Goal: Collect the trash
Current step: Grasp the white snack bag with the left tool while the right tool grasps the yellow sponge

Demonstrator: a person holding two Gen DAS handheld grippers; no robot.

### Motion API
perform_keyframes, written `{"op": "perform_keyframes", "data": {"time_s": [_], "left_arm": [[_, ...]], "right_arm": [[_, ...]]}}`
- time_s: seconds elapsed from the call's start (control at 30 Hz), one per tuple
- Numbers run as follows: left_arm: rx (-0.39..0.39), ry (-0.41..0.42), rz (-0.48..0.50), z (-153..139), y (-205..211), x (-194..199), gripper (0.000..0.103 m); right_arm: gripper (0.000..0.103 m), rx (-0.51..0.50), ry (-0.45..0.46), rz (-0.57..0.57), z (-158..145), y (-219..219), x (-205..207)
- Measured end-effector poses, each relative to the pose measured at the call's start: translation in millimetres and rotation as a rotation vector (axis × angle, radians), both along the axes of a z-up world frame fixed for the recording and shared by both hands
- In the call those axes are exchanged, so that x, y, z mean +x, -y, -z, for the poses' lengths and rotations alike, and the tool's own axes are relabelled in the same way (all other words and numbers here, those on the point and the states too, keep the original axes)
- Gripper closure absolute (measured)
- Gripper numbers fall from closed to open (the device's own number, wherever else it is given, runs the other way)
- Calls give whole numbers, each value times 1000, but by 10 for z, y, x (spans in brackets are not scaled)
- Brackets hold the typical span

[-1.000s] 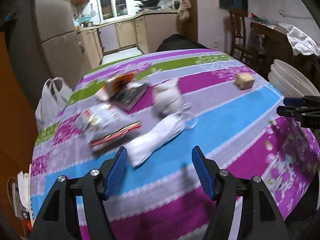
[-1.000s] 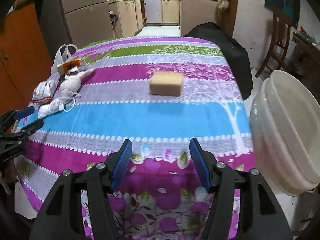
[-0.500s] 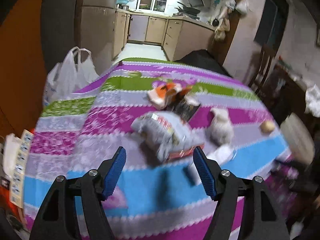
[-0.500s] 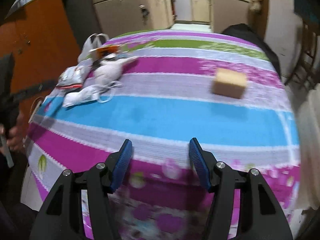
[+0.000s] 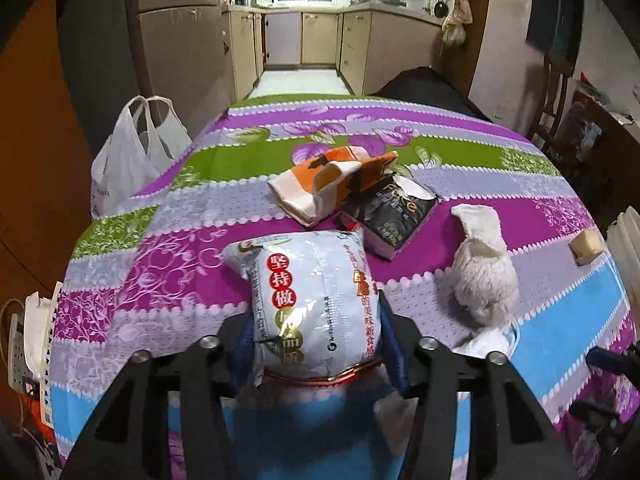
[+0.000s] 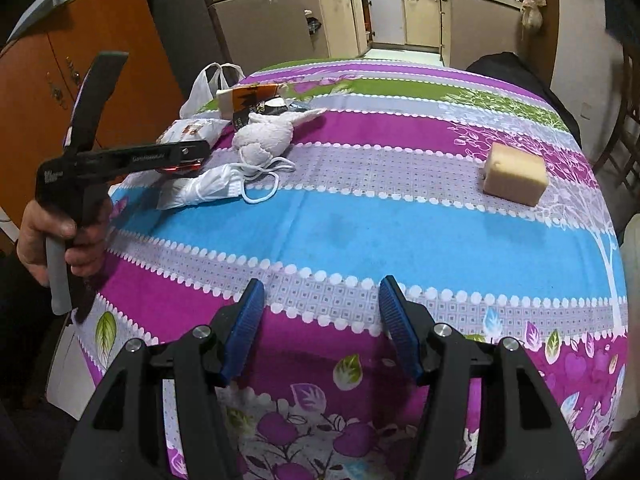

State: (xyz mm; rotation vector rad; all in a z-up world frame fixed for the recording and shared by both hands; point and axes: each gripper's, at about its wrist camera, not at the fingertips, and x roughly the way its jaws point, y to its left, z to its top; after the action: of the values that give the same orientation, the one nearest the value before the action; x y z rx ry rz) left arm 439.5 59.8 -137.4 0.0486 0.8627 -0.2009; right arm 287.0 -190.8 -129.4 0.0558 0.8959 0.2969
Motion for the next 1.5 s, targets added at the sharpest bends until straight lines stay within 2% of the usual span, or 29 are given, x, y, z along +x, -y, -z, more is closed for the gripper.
{"op": "perform_keyframes", "data": {"time_s": [0.07,0.23,0.37,0.47,0.5,0.57,0.63,0.7,0.97,1.1,1.2,1.33,1.5], "left_arm": [[-40,16,-7,-25,-150,-93,53],[-74,82,-7,-153,-402,-456,53],[-128,93,6,-222,-482,-716,53],[-140,86,30,-212,-391,-867,53],[-136,87,44,-216,-320,-912,53],[-138,90,72,-222,-221,-953,53],[-139,93,101,-249,-98,-992,53],[-127,98,119,-267,-1,-1018,53],[-101,74,165,-244,261,-993,53],[-60,64,163,-261,422,-926,53],[-11,58,161,-264,546,-888,53],[51,64,163,-269,705,-878,53],[106,67,171,-275,855,-858,53]], "right_arm": [[45,6,7,-10,-9,-7,4],[46,31,47,-36,-76,-22,-4],[46,27,81,81,-161,283,103],[45,-17,122,232,-203,624,195],[43,-44,134,281,-207,729,235],[31,-63,125,319,-174,871,315],[31,-80,94,352,-96,983,416],[31,-36,54,365,-35,1090,477],[31,27,25,343,12,1132,677],[52,15,17,346,-11,1098,781],[55,8,22,343,-7,1110,791],[57,50,23,343,-6,1163,709],[58,61,32,278,-112,1062,457]]}}
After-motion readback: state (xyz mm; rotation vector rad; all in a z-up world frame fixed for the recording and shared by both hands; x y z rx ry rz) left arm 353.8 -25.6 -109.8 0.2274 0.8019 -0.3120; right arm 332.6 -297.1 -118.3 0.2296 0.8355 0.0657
